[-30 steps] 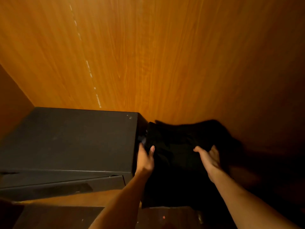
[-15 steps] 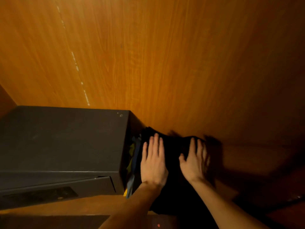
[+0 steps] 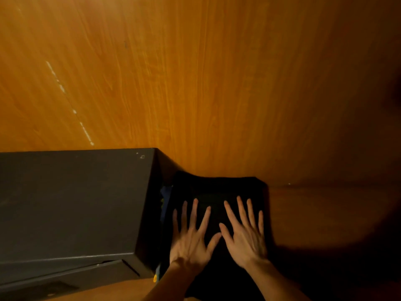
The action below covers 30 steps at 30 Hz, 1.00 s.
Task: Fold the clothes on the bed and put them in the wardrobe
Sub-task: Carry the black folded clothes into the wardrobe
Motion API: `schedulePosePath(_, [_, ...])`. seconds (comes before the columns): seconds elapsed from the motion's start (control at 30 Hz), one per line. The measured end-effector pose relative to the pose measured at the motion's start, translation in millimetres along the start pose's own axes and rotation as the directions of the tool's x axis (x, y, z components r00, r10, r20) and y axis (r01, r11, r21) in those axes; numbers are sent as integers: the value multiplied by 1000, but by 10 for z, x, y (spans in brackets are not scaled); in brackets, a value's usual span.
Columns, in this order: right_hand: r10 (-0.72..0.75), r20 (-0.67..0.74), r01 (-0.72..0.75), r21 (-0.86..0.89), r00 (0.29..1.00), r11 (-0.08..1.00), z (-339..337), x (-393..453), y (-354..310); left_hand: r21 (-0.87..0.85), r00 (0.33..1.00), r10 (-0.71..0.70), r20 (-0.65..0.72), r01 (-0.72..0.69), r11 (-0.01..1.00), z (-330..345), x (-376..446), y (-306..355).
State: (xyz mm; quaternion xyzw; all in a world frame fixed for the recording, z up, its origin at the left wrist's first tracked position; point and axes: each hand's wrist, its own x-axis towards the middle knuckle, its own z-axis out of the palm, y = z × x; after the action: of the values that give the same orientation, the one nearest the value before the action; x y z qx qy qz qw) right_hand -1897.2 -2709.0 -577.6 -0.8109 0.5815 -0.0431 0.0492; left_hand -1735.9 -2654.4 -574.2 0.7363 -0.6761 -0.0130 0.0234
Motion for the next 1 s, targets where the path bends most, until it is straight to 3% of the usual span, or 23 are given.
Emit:
schedulePosePath(0.23, [-35,1,35,44,999,998,-19,214,23,-12,999,-30,-20,30,999,104,173,-34])
schedulePosePath(0.33, [-44,50,46,-22,998,999,-43,224,6,-17,999,-32,-9,32,999,96,174,-53])
schedulePosePath(0.5, [-17,92,21,-47,996,999,-504,37,-86,-39,997,-31,-74,28,999,-376,83,98])
schedulePosePath(0.73, [-37,73,40,-46,997,998,-2008,-401,-403,-49,991,-61,-121,56,997,-1876,-417,196])
schedulePosePath(1.0, [-115,66,117,-19,991,993,-4492,-771,-1098,-58,982,-128,-136,121,991,-4375,-956,149])
